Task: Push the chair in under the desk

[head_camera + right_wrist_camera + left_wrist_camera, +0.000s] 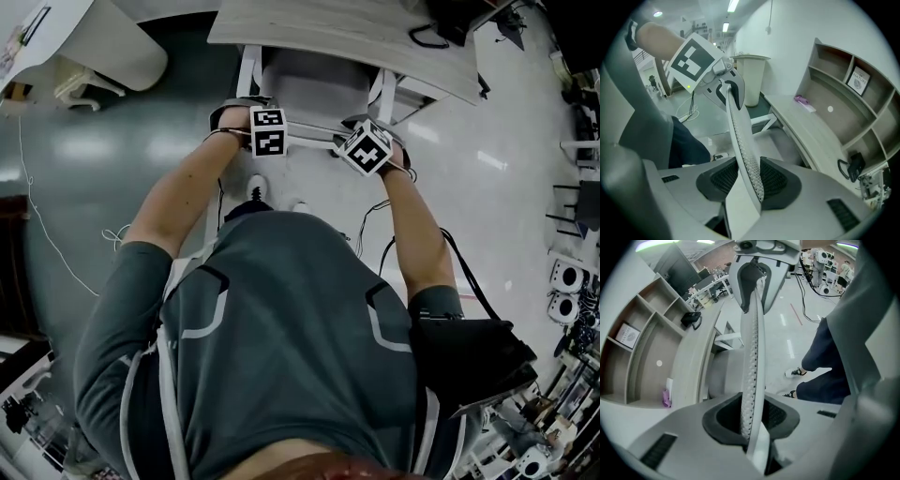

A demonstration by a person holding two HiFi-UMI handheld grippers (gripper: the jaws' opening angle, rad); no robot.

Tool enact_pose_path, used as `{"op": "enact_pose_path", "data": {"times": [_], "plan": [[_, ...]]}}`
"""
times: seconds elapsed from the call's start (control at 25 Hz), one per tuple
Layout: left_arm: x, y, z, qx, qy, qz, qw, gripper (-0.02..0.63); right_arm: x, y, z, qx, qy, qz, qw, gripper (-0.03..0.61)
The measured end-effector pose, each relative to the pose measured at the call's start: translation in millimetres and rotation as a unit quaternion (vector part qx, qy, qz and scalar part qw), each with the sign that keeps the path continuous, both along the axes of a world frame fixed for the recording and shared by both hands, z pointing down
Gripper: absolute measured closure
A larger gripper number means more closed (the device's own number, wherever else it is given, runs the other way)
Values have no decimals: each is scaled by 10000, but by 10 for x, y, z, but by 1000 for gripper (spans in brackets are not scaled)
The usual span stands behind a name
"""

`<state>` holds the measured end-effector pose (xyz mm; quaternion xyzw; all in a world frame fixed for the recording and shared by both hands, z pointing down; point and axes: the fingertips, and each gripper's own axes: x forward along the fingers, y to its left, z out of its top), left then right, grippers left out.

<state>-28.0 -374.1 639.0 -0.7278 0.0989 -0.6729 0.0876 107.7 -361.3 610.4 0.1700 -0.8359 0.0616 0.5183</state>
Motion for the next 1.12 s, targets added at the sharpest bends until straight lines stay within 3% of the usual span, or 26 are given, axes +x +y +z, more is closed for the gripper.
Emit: {"op": "enact_pose_path", "data": {"times": [1.12], "plan": [[-271,-1401,70,236,177,154,9994,509,-282,-1305,105,437,73,397,9982,417]]}}
